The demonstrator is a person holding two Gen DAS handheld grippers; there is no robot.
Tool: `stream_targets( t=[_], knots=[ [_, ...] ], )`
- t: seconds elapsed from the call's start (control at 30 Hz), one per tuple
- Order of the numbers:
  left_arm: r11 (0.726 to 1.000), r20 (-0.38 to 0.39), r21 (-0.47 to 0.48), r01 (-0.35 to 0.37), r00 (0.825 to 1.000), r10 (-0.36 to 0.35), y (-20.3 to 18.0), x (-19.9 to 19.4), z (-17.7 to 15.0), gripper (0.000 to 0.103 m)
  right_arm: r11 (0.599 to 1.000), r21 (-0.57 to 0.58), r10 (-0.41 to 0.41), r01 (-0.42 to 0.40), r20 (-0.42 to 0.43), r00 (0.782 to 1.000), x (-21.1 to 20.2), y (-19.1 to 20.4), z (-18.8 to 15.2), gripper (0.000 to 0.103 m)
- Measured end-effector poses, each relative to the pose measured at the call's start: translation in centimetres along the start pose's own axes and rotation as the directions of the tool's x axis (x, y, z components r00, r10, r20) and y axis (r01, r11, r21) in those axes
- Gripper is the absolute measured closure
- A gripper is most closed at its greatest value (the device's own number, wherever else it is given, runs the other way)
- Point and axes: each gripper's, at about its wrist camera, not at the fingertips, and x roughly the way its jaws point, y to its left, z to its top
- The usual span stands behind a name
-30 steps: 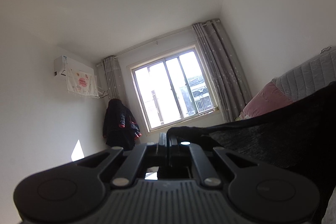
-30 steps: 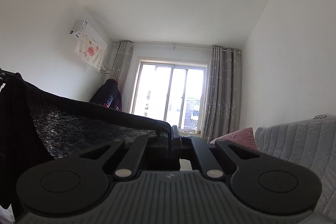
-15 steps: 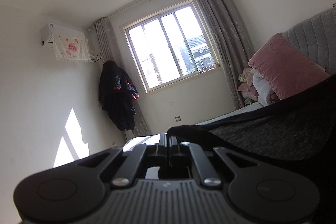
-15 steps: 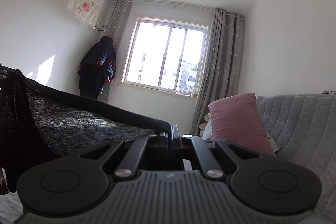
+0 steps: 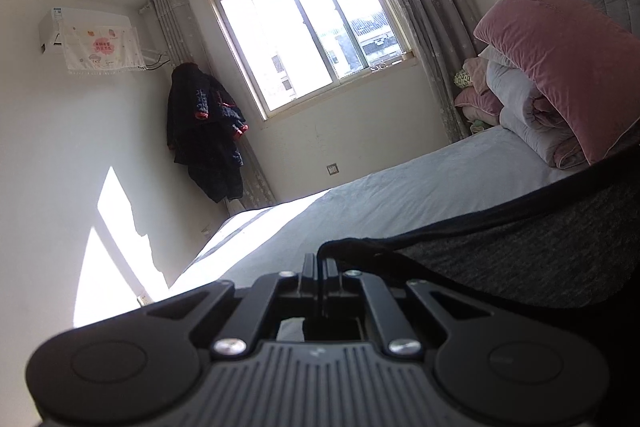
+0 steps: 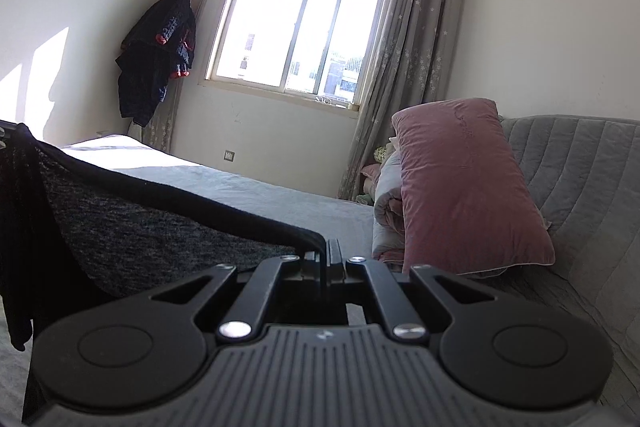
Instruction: Fold clothes
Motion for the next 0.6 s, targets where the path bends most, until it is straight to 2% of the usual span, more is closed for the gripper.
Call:
stream_targets(
  t=[0.27,0.53,0.6],
  knots=[
    [1.000,-0.135,0.023,0.020,0.991,-0.017,-6.1,9.3,-3.8,0.101,0.999,-0.035,-0.018,0.014,-0.124,0.992,9.0,1.4,-5.1,0.100],
    [0.997,-0.263,0.055,0.055,0.964,-0.039,-11.0,15.8,-8.2,0.100,1.000,-0.014,0.014,-0.018,-0.257,0.966,15.0,2.4,-10.0,0.100],
    [0.996,-0.291,0.054,0.067,0.955,-0.049,-11.9,16.9,-9.2,0.097,0.999,-0.024,0.020,-0.028,-0.282,0.959,16.2,2.9,-10.9,0.100]
  ],
)
